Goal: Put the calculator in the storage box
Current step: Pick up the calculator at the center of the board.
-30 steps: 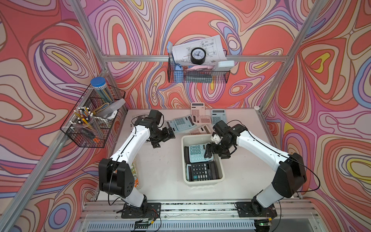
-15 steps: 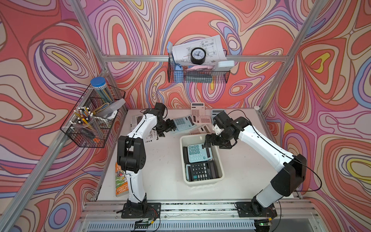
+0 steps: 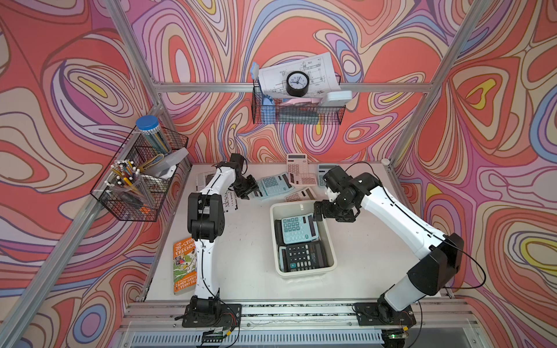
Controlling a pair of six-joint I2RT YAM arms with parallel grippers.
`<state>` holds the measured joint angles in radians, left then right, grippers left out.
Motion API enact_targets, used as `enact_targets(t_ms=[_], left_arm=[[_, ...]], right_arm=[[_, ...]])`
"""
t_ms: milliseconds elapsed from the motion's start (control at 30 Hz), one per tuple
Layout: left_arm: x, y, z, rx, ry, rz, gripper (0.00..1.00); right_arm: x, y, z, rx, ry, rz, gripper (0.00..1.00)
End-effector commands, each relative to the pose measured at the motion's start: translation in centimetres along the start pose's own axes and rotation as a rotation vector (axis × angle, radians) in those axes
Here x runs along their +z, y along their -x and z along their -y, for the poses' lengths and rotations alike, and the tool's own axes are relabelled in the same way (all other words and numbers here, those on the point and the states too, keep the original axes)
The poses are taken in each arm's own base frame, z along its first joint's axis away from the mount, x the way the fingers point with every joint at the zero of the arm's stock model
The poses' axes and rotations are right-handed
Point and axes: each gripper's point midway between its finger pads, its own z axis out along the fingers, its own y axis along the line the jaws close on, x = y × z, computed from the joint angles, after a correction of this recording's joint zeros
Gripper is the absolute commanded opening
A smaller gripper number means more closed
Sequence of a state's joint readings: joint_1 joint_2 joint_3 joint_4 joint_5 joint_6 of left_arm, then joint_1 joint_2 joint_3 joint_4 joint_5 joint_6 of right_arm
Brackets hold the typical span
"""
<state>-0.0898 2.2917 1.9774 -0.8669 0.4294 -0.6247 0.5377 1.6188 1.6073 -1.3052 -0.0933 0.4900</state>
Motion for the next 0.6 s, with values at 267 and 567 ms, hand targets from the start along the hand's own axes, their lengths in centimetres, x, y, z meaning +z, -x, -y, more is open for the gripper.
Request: enact_targets(t_ms=[267,567], left_arm=[[2.7,1.1,0.6,0.018,-0.102,-0.056,0.25],[1.7,0.0,-0.4,0.028,-0.047,-0.071,0.00]], right_arm=[[-0.9,0.9,0.0,-0.017,-0.018,0.004,0.98],[-1.0,1.8,-0.3,-0.027,-0.024,0.017,0.98]])
